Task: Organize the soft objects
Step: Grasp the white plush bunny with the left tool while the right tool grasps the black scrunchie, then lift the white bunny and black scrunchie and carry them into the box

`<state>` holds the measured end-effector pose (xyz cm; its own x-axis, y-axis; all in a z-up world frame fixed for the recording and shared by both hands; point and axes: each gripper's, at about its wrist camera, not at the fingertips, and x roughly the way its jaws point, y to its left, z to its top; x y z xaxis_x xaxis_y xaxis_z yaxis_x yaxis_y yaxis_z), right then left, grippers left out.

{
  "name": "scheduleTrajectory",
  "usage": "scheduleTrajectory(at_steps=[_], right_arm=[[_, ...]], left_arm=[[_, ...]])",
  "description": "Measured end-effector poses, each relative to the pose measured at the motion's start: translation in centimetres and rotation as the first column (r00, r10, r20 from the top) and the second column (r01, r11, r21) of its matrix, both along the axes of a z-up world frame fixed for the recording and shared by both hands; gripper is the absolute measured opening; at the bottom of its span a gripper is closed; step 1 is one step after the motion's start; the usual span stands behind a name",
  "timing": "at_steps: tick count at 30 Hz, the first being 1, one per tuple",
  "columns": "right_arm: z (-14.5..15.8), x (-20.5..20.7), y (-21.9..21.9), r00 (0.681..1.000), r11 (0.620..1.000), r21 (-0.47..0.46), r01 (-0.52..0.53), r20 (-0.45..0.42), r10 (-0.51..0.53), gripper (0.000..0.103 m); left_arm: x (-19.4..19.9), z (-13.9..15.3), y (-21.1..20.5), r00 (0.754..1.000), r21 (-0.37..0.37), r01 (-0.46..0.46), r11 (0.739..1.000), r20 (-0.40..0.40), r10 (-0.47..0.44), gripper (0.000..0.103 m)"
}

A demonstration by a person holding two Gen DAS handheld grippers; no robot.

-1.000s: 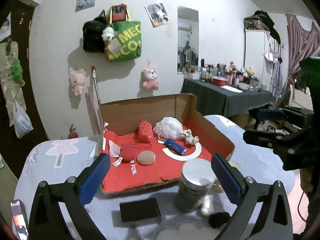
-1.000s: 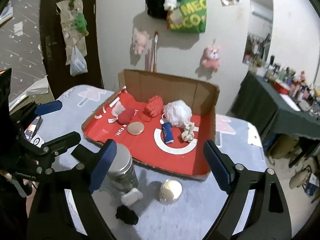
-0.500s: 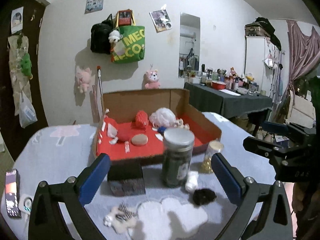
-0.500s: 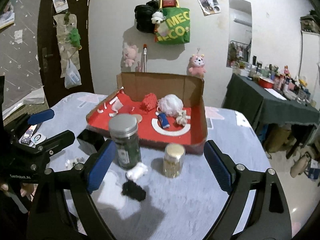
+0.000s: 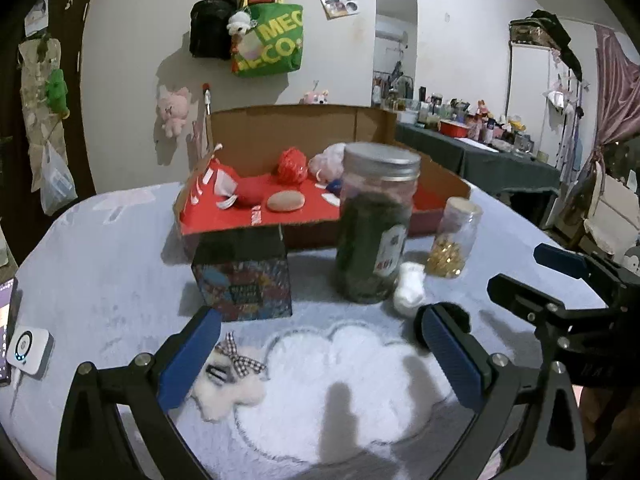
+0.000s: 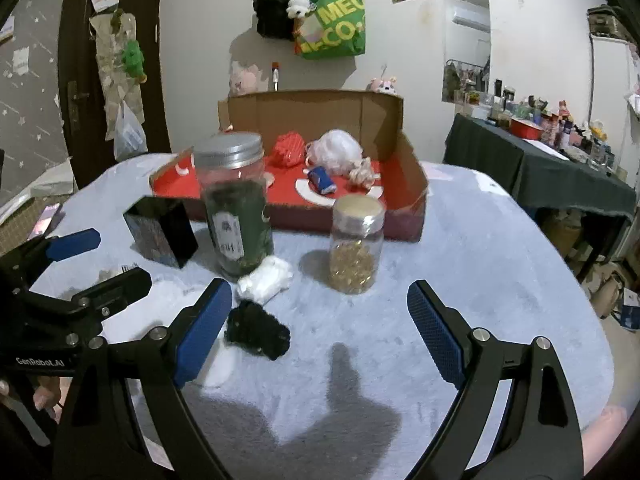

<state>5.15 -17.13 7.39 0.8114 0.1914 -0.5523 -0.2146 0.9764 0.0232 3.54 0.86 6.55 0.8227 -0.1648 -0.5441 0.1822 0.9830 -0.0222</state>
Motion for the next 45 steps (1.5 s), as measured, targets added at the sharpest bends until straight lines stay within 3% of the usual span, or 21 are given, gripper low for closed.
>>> scheduleTrajectory(at_steps=[21, 30, 31, 34, 37, 38, 39, 41, 45], right_arm=[[-3.7, 2.3, 1.9, 0.992, 0.998, 0.046, -0.051, -0.115, 0.056, 0.09], [-4.5, 2.2, 2.4, 0.989, 0.995, 0.046, -0.086, -0.12, 0.091, 0.09], [-4.6, 2.2, 2.5, 0.989, 0.995, 0.043, -0.089, -0.118, 0.094, 0.09], [-4.8, 2.2, 2.7, 0.988, 0.994, 0.037, -0.103, -0.113, 0.107, 0.089], [-5.0, 2.1, 3.0, 0.984, 0.99, 0.04, -0.133, -0.118, 0.137, 0.066], [-5.2, 2.2, 3.2, 0.981, 0.989, 0.042, -0.145, -0.127, 0.149, 0.048], [-5.3, 2.2, 3.2, 0.978, 0.987, 0.043, -0.154, -0.134, 0.159, 0.037], [-5.0, 1.7, 3.0, 0.98, 0.986, 0.051, -0.161, -0.111, 0.166, 0.032], [-3.7, 0.8, 2.4, 0.98, 0.981, 0.071, -0.179, -0.069, 0.184, 0.031]], left_arm=[[1.4, -2.4, 5.9, 0.991, 0.031, -0.121, 0.992, -0.061, 0.122, 0.1], [1.5, -4.2, 6.7, 0.988, 0.047, -0.103, 0.994, -0.111, 0.107, 0.096], [1.4, -4.4, 6.7, 0.988, 0.049, -0.096, 0.994, -0.115, 0.101, 0.095], [1.4, -4.8, 6.5, 0.988, 0.054, -0.075, 0.996, -0.131, 0.082, 0.078], [1.3, -4.8, 6.2, 0.99, 0.047, -0.053, 0.997, -0.127, 0.058, 0.061], [1.2, -4.7, 6.1, 0.991, 0.046, -0.045, 0.998, -0.125, 0.05, 0.061], [1.1, -4.6, 5.9, 0.992, 0.039, -0.036, 0.999, -0.121, 0.04, 0.061], [0.9, -4.2, 5.5, 0.993, 0.012, -0.01, 1.0, -0.121, 0.012, 0.061], [0.7, -3.1, 4.1, 0.993, -0.013, 0.039, 0.999, -0.114, -0.04, 0.061]])
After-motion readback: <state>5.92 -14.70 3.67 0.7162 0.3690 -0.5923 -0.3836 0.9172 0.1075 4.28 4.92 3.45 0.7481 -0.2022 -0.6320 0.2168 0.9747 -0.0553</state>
